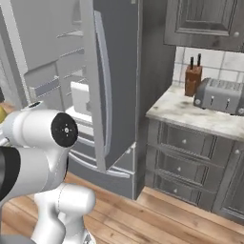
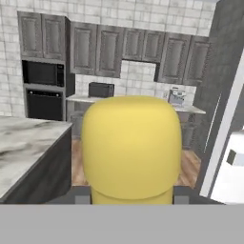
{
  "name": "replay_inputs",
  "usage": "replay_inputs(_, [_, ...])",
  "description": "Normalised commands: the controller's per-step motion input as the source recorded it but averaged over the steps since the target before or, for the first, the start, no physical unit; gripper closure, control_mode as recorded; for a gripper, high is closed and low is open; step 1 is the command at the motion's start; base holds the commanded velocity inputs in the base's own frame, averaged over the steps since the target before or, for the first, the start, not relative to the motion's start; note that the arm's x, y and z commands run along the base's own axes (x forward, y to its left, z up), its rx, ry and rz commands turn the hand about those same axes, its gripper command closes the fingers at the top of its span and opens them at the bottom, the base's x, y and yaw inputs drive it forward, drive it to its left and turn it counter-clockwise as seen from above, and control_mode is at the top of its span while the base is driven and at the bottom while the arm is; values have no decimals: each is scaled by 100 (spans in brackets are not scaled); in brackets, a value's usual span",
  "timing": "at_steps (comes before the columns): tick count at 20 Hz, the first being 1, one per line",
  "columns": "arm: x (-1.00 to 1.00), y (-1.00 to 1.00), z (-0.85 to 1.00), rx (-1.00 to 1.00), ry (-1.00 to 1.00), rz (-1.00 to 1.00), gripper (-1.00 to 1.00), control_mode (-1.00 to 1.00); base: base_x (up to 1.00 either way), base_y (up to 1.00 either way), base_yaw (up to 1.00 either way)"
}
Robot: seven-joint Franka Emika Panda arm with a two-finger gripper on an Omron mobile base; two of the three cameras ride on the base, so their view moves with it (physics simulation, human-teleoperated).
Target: Place the condiment bottle and mustard from the counter to the top shelf of the fridge. If the existing items in the fridge are on the top shelf, move them to other shelves.
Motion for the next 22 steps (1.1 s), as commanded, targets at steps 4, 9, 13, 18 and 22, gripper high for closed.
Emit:
replay_inputs(4, [0,0,0,0,0,0,100,100,60,100,-12])
replay_inputs(9, [0,0,0,0,0,0,100,100,56,100,-26])
replay_inputs(13, [0,0,0,0,0,0,100,100,20,79,-49])
replay_inputs(18, [0,0,0,0,0,0,100,100,20,60,-57])
replay_inputs(22, [0,0,0,0,0,0,100,100,39,56,-56])
